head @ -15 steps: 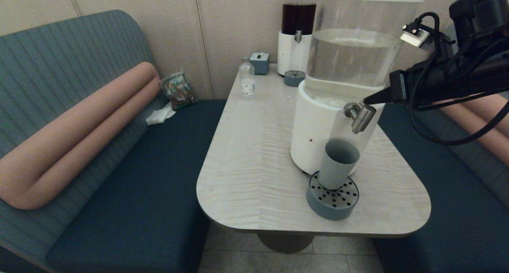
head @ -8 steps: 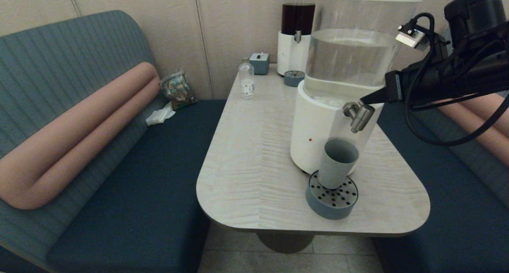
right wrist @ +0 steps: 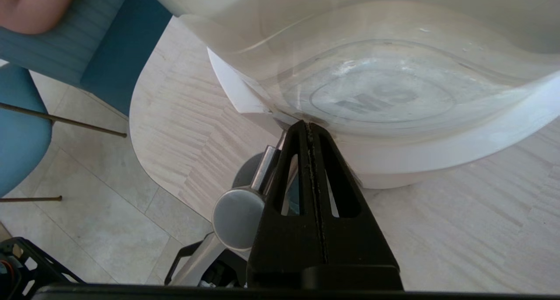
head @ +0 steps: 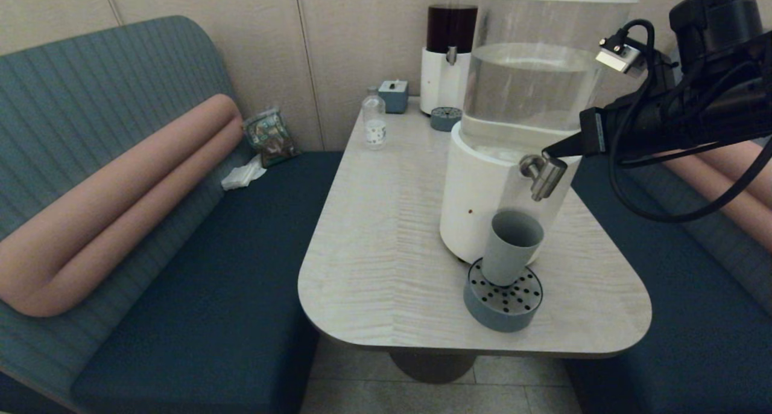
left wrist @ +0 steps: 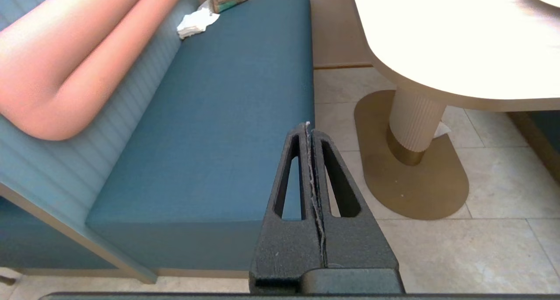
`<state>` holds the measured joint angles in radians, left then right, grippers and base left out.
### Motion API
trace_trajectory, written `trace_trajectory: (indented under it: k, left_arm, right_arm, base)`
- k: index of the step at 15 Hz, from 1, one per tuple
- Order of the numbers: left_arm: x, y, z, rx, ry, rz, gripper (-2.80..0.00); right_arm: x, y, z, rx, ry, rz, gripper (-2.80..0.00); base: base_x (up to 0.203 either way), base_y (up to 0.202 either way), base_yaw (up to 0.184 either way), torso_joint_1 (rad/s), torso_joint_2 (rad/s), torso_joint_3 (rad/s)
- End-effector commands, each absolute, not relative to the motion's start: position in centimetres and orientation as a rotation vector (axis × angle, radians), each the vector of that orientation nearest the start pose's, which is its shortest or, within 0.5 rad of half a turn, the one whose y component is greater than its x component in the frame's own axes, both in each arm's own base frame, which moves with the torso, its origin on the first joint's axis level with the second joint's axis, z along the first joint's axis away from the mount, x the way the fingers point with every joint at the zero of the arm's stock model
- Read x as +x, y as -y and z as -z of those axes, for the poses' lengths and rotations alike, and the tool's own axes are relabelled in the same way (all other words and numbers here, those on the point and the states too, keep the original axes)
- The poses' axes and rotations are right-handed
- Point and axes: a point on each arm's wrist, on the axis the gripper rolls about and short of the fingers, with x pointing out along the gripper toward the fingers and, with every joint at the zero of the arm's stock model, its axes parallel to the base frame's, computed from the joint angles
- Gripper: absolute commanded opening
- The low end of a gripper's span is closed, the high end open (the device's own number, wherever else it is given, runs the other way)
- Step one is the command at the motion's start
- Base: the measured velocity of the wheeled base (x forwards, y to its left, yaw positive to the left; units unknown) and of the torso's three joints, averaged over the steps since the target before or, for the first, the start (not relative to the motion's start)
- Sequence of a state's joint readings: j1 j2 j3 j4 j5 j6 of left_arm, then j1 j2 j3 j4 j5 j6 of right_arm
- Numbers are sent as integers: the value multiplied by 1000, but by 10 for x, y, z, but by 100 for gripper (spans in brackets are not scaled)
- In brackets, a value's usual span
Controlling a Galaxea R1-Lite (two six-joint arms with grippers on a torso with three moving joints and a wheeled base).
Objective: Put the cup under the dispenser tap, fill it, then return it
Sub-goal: Turn on the faucet
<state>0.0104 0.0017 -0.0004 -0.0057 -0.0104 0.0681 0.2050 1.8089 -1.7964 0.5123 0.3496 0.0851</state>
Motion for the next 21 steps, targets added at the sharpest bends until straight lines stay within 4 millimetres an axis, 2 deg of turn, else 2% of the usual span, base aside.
trace_trajectory:
  k: [1,21]
  left_arm:
    - [-23,0,-76,69,5,0,-280]
    - [-23,0,-76,69,5,-2,-280]
  right_arm:
    - [325,-78,-313,119,-560,-528,-280]
    - [320,-96,-314,99,-555,-577,-280]
  base:
    - [0,0,0,0,0,0]
    - [0,0,0,0,0,0]
